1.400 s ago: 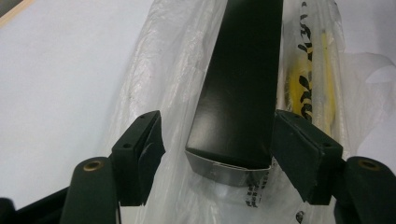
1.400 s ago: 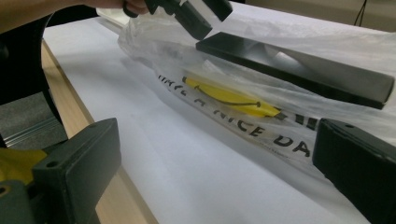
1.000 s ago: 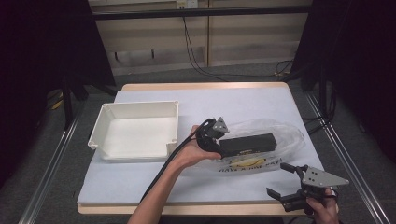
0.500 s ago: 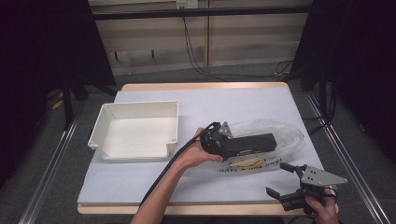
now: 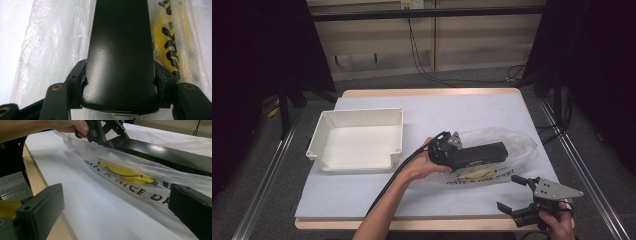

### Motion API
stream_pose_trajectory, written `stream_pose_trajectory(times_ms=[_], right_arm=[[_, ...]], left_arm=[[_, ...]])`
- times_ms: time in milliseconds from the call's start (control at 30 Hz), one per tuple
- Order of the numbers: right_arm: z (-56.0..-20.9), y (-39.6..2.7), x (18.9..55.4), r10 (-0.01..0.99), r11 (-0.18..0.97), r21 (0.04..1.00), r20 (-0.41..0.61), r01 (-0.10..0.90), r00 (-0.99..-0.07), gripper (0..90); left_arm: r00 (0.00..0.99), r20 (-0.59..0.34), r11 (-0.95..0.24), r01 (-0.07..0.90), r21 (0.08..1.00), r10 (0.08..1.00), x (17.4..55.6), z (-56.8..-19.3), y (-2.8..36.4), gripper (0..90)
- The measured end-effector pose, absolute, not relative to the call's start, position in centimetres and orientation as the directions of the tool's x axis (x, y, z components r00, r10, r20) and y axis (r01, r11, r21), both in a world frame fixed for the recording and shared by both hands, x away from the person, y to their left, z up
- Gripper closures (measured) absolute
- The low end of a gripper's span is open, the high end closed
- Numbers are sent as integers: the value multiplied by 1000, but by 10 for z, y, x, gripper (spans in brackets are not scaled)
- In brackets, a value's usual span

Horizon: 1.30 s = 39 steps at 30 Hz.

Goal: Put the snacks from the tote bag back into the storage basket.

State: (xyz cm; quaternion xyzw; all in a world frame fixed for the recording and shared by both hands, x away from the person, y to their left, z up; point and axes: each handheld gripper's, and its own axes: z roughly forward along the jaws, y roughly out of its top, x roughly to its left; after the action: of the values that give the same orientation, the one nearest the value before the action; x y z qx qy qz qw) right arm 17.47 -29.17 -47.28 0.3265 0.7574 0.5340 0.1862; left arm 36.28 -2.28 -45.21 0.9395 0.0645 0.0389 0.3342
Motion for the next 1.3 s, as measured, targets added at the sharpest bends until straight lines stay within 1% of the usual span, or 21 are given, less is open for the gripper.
stream_pose_trajectory(times_ms=[33,367,533,733,800,833,867,900,933,1000,1100,1167,1233,1300], right_arm=[[-473,-292,175,693,216,930,67,296,-718,2],[-473,-292,175,693,217,930,66,296,-718,2],[-473,-292,175,693,218,930,64,294,-718,2],[-473,-292,175,693,219,929,67,298,-718,2],[-473,-292,175,693,217,929,69,299,-717,2],[-473,-292,175,693,216,929,69,299,-717,2],[-473,-292,175,693,216,929,69,299,-717,2],[-473,-292,175,694,217,929,68,299,-717,3],[-473,-292,175,694,217,929,68,299,-717,3],[-473,-292,175,692,217,929,69,299,-719,3],[-473,-292,175,692,218,930,67,296,-719,3],[-473,-292,175,691,217,930,68,296,-720,3],[-473,-292,175,690,217,930,69,297,-720,3],[-472,-291,175,692,218,930,67,297,-719,3]], left_arm=[[988,23,-750,99,654,150,362,-450,-22,413],[991,12,-743,92,663,133,358,-438,-12,426],[992,5,-752,92,653,126,357,-440,-9,423],[988,-20,-751,127,648,151,358,-448,-4,403],[987,-24,-750,136,647,158,359,-449,-2,386],[987,-22,-750,137,647,161,359,-449,-1,347],[987,-22,-750,137,646,162,360,-448,0,347],[985,-22,-746,142,650,168,360,-446,1,306],[984,-22,-742,149,654,178,360,-445,2,306],[982,-10,-733,146,665,187,360,-441,5,277],[980,9,-715,140,685,201,358,-434,10,274],[977,13,-703,143,696,211,357,-430,13,251],[979,18,-706,135,695,205,355,-428,15,263],[984,28,-719,109,687,176,354,-430,14,339]])
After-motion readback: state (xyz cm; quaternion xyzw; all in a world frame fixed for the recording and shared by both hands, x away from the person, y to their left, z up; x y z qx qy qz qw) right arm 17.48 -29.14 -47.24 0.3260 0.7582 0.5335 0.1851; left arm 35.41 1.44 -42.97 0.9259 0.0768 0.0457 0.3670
